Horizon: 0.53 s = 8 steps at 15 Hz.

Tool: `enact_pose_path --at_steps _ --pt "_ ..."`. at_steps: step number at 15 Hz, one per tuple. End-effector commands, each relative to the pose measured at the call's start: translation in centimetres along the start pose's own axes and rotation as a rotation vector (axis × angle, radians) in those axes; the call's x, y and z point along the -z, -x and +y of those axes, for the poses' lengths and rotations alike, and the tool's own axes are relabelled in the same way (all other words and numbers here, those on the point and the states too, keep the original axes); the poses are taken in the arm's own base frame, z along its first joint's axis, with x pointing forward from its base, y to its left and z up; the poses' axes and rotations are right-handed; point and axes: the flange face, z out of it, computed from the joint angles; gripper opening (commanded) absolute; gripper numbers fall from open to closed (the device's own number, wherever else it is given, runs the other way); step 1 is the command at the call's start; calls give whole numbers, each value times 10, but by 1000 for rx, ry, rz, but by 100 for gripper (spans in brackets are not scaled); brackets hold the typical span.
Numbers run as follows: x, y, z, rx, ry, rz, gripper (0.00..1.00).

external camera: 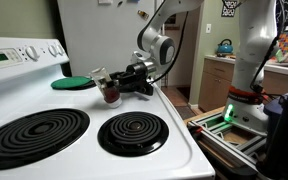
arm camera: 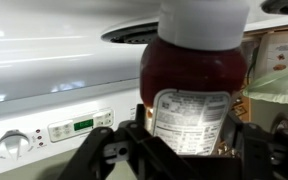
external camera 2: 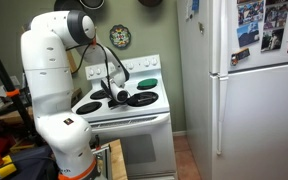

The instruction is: Set the ketchup bottle upright on the stove

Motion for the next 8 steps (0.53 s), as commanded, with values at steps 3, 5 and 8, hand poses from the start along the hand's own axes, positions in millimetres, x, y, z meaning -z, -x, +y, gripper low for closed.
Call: enact_pose_path --at_steps 3,5,8 --pt "12 14 -7 11 3 -18 45" --pt "16 5 -5 16 12 36 45" --pt "31 -4 -9 16 57 56 45"
